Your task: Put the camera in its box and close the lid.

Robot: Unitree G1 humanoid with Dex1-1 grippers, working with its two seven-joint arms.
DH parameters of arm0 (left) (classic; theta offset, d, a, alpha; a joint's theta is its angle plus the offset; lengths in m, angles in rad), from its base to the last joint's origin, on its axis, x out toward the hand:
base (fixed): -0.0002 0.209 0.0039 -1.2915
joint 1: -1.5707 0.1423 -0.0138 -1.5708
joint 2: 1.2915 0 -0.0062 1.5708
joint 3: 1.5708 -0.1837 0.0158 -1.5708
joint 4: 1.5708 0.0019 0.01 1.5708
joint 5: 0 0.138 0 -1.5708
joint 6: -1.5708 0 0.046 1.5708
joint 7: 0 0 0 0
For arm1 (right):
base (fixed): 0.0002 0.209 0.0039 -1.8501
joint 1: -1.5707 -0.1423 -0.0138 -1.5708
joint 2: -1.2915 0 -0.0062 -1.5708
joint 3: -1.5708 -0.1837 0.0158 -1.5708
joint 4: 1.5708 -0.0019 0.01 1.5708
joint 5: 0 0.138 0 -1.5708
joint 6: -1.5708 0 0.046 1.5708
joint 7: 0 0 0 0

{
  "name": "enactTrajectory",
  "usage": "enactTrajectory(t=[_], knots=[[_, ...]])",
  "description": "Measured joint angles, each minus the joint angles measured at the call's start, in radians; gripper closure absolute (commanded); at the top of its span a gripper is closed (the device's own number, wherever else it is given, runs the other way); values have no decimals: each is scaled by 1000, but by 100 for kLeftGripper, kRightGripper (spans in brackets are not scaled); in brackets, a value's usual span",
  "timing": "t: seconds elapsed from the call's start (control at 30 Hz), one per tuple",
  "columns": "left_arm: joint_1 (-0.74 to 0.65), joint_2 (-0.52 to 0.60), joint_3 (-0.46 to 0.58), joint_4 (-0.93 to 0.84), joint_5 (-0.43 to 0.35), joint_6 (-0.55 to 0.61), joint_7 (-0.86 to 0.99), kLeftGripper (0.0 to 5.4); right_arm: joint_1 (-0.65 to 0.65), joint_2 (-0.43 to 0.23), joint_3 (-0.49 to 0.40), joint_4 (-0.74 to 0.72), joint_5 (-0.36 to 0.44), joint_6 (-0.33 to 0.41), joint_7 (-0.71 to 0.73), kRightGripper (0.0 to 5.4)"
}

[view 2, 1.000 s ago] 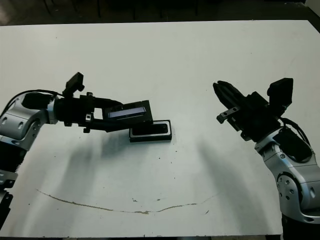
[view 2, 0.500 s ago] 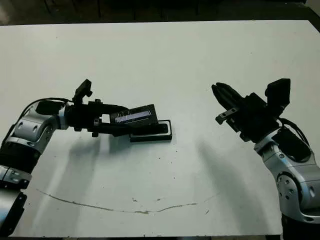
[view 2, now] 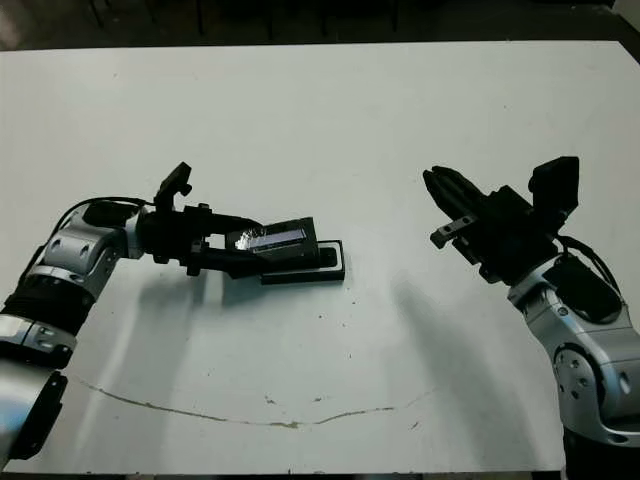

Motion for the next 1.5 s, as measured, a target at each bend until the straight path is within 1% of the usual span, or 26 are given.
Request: enactTrajectory(t=[0.3, 0.67, 0.87, 1.23, 1.5], knots=[[-43, -23, 1, 93, 22, -34, -58, 269, 1, 0, 0, -4, -1, 0, -1, 540], [-37, -38, 5, 93, 31, -45, -58, 269, 4, -4, -3, -16, -4, 0, -2, 540], [-13, -54, -2, 65, 57, -70, -3, 269, 6, -4, -5, -16, -2, 0, -1, 540], [43, -96, 0, 13, 56, -93, 86, 269, 10, -6, -7, -15, -5, -1, 8, 540], [52, -123, -3, -3, 56, -97, 116, 269, 18, -6, -8, -15, -9, -10, 17, 540]])
